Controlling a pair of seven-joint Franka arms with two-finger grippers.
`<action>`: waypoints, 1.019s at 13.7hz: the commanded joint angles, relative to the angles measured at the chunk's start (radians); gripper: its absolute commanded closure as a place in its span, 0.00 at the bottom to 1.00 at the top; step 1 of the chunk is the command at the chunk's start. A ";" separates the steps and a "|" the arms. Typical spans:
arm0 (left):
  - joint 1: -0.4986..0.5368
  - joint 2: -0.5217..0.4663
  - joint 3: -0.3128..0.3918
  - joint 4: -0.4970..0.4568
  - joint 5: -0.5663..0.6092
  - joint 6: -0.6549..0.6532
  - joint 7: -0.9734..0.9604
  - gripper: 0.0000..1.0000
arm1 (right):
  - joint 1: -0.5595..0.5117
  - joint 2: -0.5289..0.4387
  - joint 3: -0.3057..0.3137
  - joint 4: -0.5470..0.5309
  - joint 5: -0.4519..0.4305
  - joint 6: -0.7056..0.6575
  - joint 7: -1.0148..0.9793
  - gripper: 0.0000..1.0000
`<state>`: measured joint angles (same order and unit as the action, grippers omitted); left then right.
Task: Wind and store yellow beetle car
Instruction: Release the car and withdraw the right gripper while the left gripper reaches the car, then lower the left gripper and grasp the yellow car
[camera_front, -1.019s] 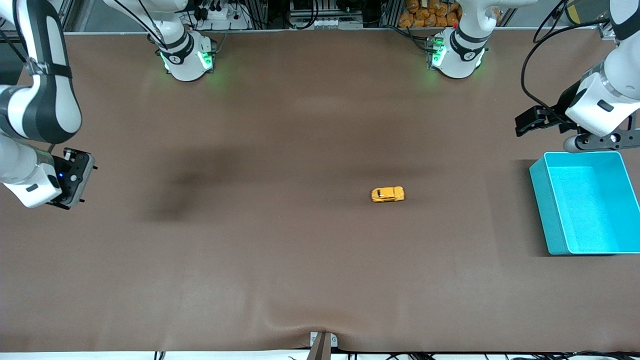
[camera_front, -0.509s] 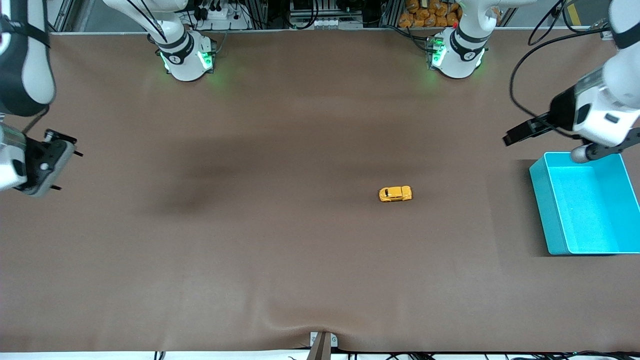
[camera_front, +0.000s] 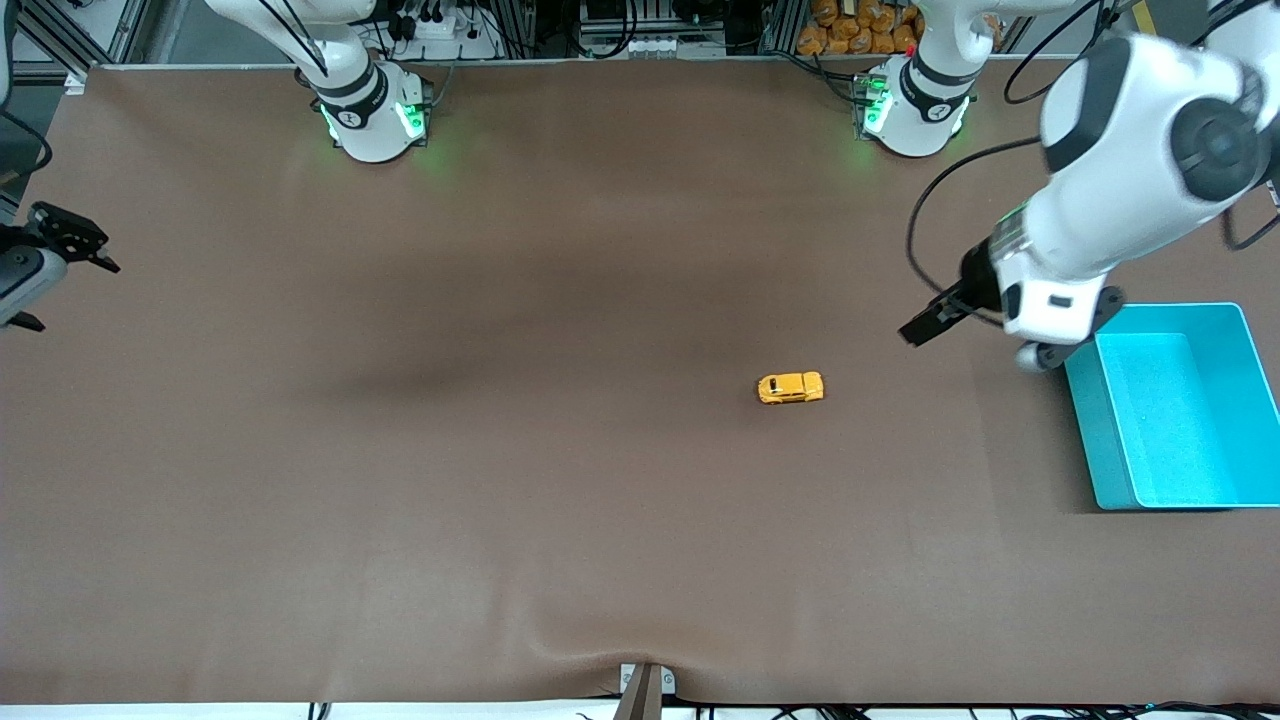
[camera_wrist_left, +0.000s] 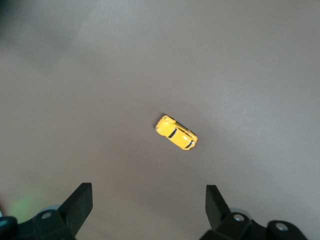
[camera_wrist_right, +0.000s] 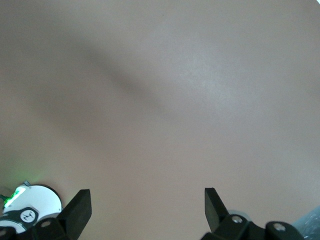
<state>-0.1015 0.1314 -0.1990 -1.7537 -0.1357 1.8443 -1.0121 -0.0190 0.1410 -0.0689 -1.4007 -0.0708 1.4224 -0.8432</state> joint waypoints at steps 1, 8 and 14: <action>-0.041 0.056 -0.002 0.005 -0.012 0.061 -0.220 0.00 | -0.004 0.006 -0.002 0.048 0.008 -0.028 0.042 0.00; -0.132 0.129 0.000 -0.128 -0.002 0.384 -0.783 0.00 | -0.007 -0.035 -0.003 0.062 0.034 -0.045 0.267 0.00; -0.190 0.214 0.001 -0.211 0.047 0.538 -0.967 0.00 | 0.013 -0.087 0.006 0.007 0.074 -0.042 0.645 0.00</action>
<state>-0.2661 0.3131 -0.2035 -1.9562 -0.1292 2.3453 -1.9214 -0.0098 0.0822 -0.0664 -1.3453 -0.0212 1.3754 -0.2835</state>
